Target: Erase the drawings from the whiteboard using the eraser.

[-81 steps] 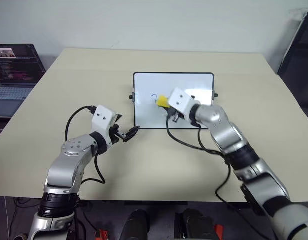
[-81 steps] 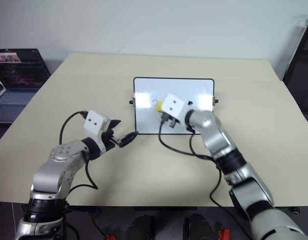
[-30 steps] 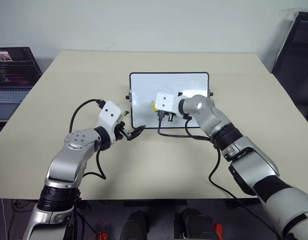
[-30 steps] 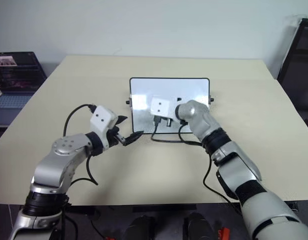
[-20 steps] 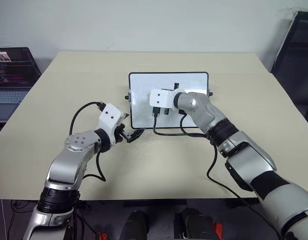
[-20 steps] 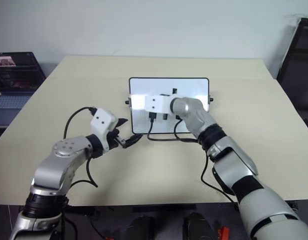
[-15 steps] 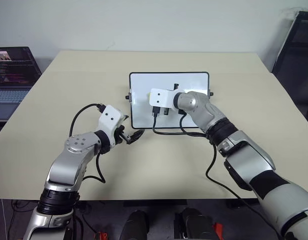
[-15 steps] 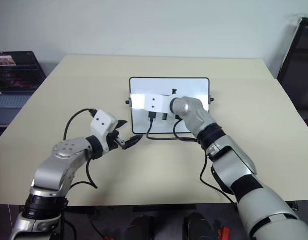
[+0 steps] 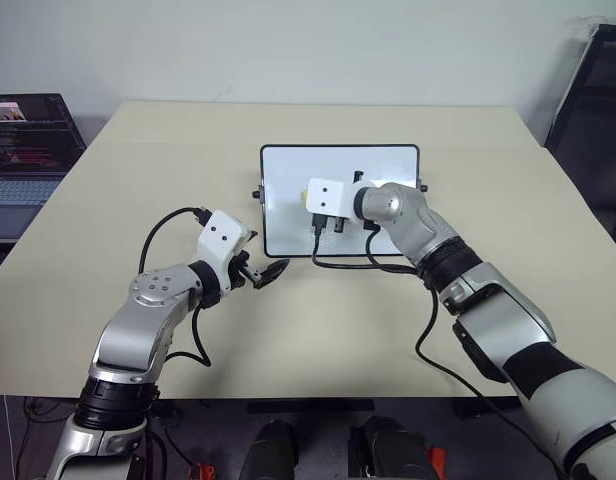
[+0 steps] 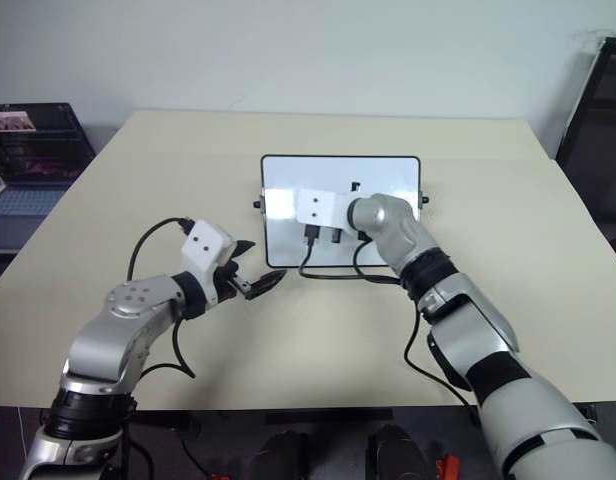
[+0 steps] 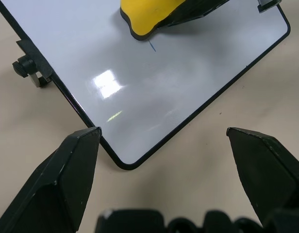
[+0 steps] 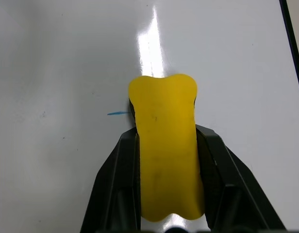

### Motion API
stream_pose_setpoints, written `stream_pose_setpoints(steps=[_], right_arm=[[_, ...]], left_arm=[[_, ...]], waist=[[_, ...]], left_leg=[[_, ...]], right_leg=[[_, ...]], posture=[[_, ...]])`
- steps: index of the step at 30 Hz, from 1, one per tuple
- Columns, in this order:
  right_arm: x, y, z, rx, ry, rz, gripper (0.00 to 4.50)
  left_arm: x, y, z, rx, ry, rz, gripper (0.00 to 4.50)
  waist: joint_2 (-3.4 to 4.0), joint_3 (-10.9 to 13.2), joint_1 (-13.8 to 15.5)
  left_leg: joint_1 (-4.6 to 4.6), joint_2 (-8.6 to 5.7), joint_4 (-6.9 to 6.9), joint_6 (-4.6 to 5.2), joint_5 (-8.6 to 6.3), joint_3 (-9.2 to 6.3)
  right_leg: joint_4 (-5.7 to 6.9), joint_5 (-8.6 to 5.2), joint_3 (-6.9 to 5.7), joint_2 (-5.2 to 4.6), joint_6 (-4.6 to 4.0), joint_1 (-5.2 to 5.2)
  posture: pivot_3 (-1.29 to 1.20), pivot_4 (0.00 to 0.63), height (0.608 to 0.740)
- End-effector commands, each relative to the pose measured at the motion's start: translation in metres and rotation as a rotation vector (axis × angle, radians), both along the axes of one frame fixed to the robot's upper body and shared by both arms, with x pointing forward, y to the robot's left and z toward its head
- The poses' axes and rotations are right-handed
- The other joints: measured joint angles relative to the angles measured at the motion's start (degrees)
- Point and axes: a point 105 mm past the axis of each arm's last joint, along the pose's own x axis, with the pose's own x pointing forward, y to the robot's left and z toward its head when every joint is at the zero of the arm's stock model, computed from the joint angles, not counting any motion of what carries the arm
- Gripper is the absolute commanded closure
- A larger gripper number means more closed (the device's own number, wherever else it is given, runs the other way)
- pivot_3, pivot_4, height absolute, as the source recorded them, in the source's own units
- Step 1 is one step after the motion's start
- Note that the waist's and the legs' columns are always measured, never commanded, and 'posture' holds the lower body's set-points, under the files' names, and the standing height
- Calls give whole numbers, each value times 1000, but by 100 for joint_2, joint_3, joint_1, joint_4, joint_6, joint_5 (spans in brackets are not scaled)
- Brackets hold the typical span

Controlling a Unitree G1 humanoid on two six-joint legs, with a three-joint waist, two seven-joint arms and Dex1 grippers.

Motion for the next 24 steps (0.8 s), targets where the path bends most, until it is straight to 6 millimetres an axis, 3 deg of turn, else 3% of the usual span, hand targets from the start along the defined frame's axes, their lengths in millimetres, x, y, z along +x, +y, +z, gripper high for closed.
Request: stream_pose_setpoints(steps=[1, 5, 12, 19, 24], right_arm=[[-3, -14, -19, -78, 59, -6, 3347], [-5, -19, -23, -136, 29, 5, 3348], [6, -8, 12, -18, -139, -22, 3353], [-13, -5, -24, -126, 5, 66, 3354], [-20, 1, -26, -127, 1, 97, 3354]], left_arm=[[-2, -6, 13, 3, -53, -29, 0], [-2, -6, 12, 4, -51, -31, 0], [-3, -6, 10, 4, -47, -32, 0], [-3, -6, 8, -1, -45, -30, 0], [-3, -8, 8, -4, -45, -30, 0]], waist=[[0, 0, 4], [0, 0, -3], [0, 0, -4], [0, 0, -6], [1, 1, -6]], left_leg=[[0, 0, 0, 0, 0, -1], [9, 0, 0, 0, 0, 0], [51, 0, 0, 0, 0, 1], [49, 1, -8, 0, 0, -1], [50, 1, -8, 0, 0, -1]], right_leg=[[-1, 0, 0, 0, 0, 2], [0, 0, 0, 0, 0, 9], [-2, 0, 2, 1, 0, 52], [-11, -1, 2, 1, 0, 53], [-10, -1, 1, 1, 0, 52]], posture=[[0, 150, 740], [0, 150, 740], [0, 150, 740], [0, 150, 740], [0, 150, 740]])
